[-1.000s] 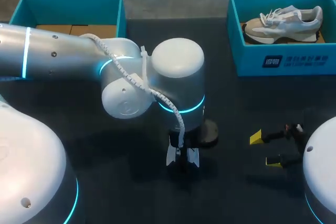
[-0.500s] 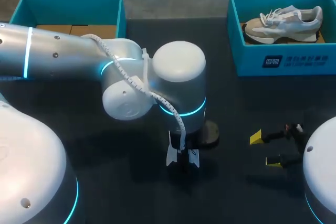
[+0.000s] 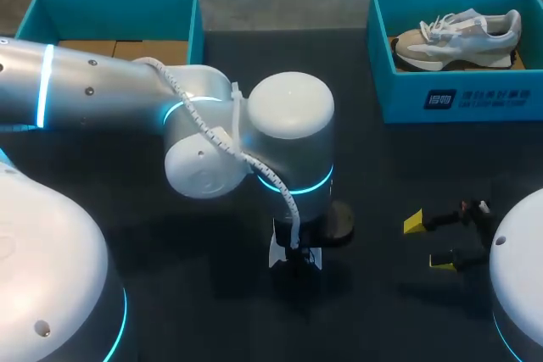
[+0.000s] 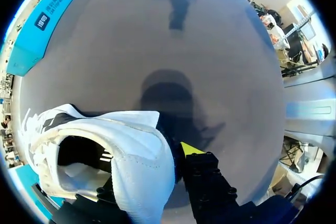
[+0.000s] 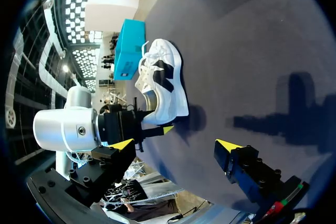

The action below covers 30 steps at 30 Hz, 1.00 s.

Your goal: Take the shoe out of the shoebox, open the shoe tongue, remove and reinsert the insole, then place the shoe into the shoebox

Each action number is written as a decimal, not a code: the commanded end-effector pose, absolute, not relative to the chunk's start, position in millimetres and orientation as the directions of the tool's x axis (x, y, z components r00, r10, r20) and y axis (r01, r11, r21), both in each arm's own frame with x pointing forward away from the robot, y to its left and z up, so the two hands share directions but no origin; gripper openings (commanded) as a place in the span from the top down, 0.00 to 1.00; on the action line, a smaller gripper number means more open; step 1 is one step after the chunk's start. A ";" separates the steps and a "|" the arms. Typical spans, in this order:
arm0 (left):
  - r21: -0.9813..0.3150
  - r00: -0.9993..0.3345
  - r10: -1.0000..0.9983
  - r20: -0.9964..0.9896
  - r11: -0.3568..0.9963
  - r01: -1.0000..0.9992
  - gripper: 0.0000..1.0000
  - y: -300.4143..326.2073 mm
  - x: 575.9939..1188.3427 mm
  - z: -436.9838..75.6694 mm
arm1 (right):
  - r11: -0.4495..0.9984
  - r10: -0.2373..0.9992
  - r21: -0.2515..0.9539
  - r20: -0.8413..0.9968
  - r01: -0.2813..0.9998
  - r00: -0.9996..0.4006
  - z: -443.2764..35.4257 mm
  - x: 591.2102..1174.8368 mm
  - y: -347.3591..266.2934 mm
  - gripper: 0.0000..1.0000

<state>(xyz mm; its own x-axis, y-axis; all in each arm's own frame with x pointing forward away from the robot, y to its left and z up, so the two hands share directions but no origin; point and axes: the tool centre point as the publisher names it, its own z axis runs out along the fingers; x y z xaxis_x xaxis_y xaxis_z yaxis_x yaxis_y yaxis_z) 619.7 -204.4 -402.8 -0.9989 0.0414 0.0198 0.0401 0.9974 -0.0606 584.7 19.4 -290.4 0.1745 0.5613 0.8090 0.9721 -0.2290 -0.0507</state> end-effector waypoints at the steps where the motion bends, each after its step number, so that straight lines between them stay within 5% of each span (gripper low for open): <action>1: -0.068 -0.999 0.040 0.011 0.997 0.039 1.00 -200.0 623.4 -404.9 | -0.232 0.562 -0.048 0.808 0.971 0.174 -288.2 581.5 18.8 0.00; 30: -0.144 -0.985 0.168 0.034 0.976 0.161 1.00 -139.3 689.9 -286.7 | -0.232 0.562 -0.048 0.808 0.971 0.174 -288.2 581.5 18.8 0.00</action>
